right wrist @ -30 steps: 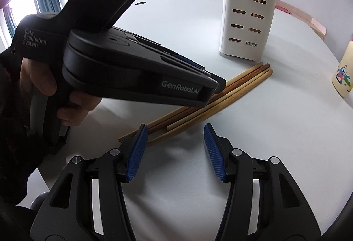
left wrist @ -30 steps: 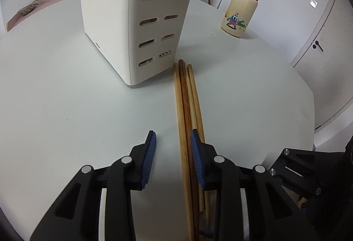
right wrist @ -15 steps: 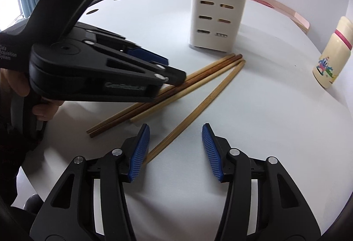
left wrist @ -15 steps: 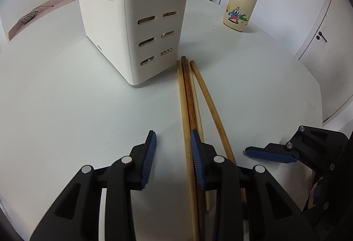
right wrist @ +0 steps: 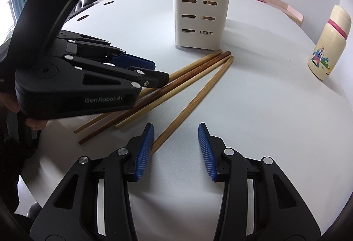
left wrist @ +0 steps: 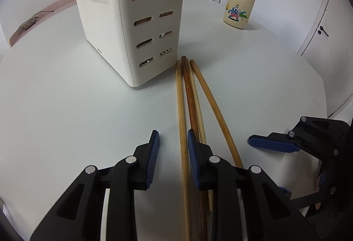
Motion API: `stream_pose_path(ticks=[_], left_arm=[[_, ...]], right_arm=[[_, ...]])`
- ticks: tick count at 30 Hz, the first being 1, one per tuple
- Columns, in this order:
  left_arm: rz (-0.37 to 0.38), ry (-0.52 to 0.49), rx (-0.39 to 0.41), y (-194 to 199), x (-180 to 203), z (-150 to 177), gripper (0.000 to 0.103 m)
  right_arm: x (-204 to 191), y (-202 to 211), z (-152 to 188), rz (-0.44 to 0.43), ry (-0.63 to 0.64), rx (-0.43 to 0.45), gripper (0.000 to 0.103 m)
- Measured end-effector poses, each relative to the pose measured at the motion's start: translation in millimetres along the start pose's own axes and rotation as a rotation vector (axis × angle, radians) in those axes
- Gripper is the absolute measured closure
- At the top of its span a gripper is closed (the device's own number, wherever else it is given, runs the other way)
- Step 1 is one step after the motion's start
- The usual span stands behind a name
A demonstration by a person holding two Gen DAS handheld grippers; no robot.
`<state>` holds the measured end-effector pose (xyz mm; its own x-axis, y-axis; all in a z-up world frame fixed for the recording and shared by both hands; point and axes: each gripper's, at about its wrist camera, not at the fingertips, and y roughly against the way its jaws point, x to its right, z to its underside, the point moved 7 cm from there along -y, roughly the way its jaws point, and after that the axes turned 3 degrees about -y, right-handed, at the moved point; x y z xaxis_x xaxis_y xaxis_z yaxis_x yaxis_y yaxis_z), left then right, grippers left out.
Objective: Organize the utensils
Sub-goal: 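Position both open tools over the remaining chopsticks on the table, then grasp a wooden chopstick with the left tool while the right tool grasps another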
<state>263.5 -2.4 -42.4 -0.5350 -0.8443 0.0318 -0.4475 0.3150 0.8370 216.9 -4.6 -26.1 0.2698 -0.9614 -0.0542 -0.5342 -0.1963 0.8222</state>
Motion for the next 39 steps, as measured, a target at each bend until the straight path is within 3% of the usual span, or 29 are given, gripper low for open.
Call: stream_pose_path(ticks=[3,7,15,22,25,29,33,39], left_arm=[[-0.068,-0.025,-0.011,-2.3,1.2,-1.3,0.088],[-0.079,-0.008,-0.013,-2.8,-2.9,-2.9,0.096],[-0.049,0.028,-0.035,5.9,-4.4,8.5,0.096],[-0.073,0.026,-0.052,25.1,-3.4,37.6,0.097],[-0.093,0.004,-0.052,28.3,-3.3,37.0,0.097],[-0.093,-0.005,-0.059,25.9,-1.9,29.0,0.097],[-0.08,-0.008,-0.075,20.6,-3.9,24.0,0.097],[-0.093,-0.007,-0.103,10.1,-7.5,10.1,0.096]], right_arm=[[3.2,-1.2,-2.4,0.003,-0.008,-0.006,0.08],[18.0,-1.9,-4.0,0.02,-0.045,-0.017,0.086],[60.1,-1.4,-3.5,0.031,-0.125,-0.035,0.095],[104.5,2.6,3.5,0.091,-0.124,-0.076,0.095],[119.8,-3.0,-5.0,0.078,-0.129,-0.095,0.089],[122.3,-15.4,-27.3,-0.009,-0.09,-0.097,0.076],[116.2,-31.5,-45.8,-0.048,-0.037,-0.115,0.076],[108.5,-49.4,-61.5,-0.026,0.02,-0.158,0.076]])
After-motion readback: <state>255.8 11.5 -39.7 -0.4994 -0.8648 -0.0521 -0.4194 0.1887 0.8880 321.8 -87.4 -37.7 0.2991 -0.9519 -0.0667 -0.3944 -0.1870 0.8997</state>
